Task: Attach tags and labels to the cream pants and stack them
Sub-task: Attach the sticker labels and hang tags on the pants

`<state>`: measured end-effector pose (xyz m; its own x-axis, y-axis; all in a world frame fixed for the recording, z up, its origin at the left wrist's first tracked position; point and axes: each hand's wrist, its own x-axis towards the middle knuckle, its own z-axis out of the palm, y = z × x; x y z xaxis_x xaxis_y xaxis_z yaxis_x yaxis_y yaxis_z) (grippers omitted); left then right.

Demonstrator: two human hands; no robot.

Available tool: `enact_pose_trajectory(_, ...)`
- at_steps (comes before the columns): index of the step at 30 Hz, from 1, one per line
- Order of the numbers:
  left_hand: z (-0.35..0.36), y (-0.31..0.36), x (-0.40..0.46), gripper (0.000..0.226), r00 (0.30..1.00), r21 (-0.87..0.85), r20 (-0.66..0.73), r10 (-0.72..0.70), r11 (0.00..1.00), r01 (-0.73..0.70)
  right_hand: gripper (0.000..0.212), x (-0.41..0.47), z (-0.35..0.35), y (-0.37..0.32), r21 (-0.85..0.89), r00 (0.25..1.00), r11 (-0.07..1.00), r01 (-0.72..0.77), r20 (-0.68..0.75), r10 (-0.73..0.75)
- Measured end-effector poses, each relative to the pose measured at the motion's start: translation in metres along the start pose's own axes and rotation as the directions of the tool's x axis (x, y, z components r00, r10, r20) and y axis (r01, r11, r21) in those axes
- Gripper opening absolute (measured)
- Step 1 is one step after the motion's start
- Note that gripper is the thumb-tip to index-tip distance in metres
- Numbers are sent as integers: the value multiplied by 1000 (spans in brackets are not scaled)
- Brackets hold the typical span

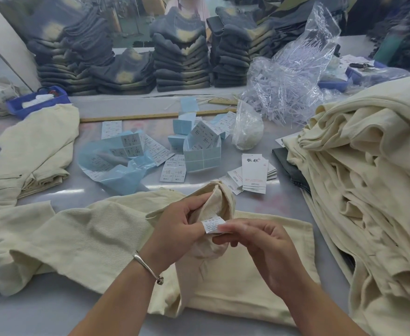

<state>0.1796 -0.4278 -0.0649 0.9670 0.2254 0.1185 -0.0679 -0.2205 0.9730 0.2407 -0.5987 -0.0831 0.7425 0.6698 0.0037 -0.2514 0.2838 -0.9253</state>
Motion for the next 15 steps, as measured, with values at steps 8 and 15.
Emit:
enact_pose_trajectory(8,1,-1,-3,47,1000,-21,5,-21,1000,21,24,0,-1,10,-95,999,995,20,-41,-23)
enact_pose_trajectory(15,-7,-24,-18,56,934,-186,77,-348,916,357,56,14,1,13,-78,997,996,53,-52,-57)
